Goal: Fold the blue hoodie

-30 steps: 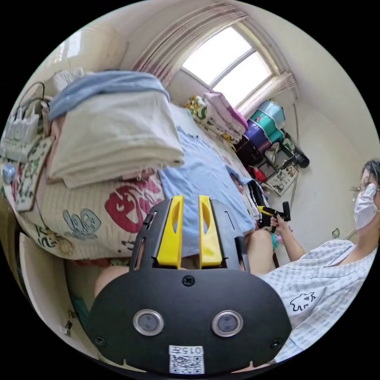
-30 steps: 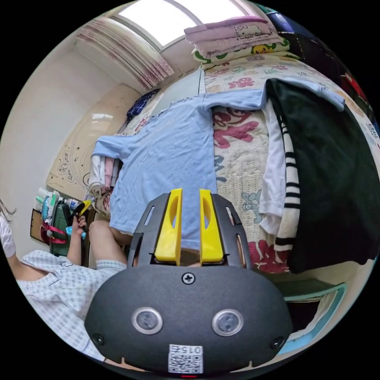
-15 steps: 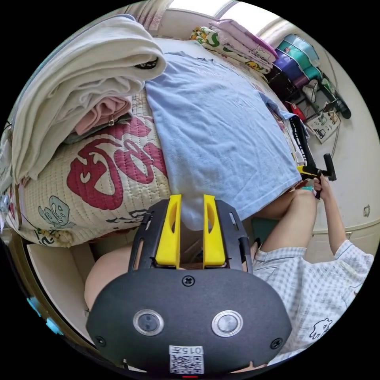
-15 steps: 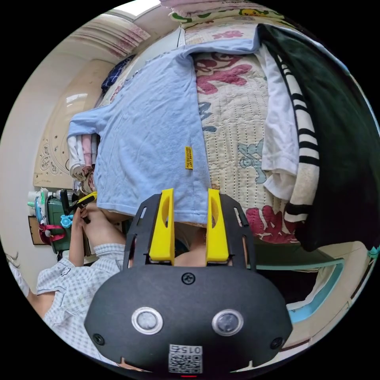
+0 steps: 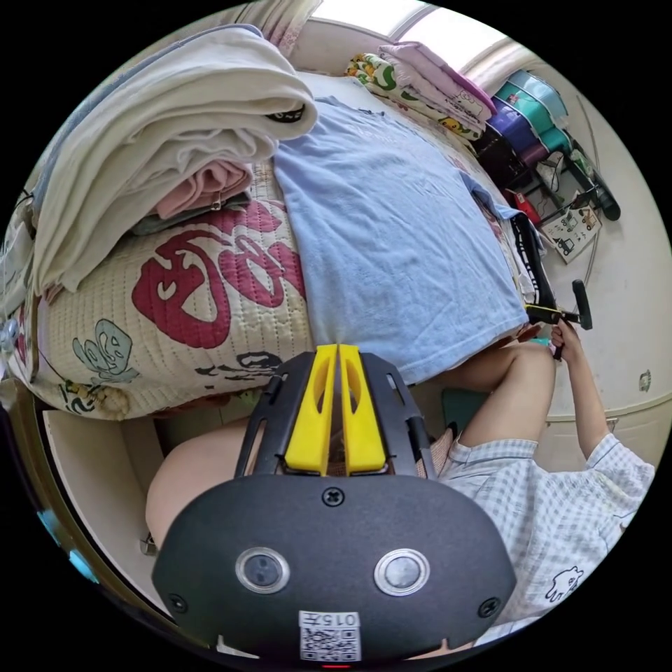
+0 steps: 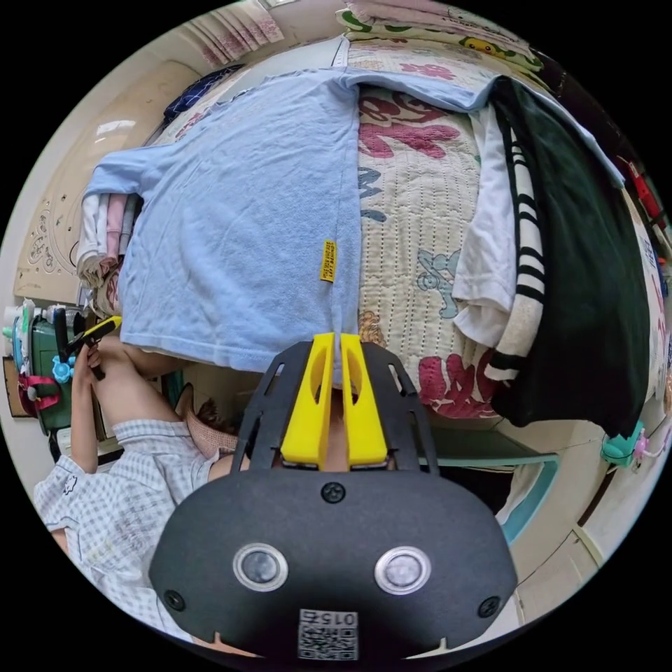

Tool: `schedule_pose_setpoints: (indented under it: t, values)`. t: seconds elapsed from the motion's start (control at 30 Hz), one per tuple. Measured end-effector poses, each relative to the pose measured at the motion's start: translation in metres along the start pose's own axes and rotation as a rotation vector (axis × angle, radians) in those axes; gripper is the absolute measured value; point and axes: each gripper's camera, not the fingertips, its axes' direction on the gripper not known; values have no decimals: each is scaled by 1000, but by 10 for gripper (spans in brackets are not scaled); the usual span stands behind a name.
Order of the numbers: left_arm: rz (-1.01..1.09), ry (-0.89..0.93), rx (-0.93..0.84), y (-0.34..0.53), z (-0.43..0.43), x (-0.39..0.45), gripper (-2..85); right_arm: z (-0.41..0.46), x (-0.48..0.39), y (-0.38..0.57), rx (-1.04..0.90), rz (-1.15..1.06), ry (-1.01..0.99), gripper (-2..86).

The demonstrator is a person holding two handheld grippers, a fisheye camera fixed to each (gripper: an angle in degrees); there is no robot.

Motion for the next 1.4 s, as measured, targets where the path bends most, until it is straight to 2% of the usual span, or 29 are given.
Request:
schedule_pose_setpoints:
  t: [0.2, 0.43, 0.77, 1.4]
  values:
    - [-16, 28, 28, 9, -6, -5, -8, 0, 6, 4, 41, 8, 39, 4]
    - [22, -91, -60, -1, 17, 17, -8, 34, -18, -15, -62, -82, 216, 3]
    - [31, -196, -134, -20, 49, 47, -6, 60, -12, -29, -90, -75, 207, 5]
    - [75, -211, -114, -12, 56, 72, -8, 116, -13, -46, -103, -86, 306, 3]
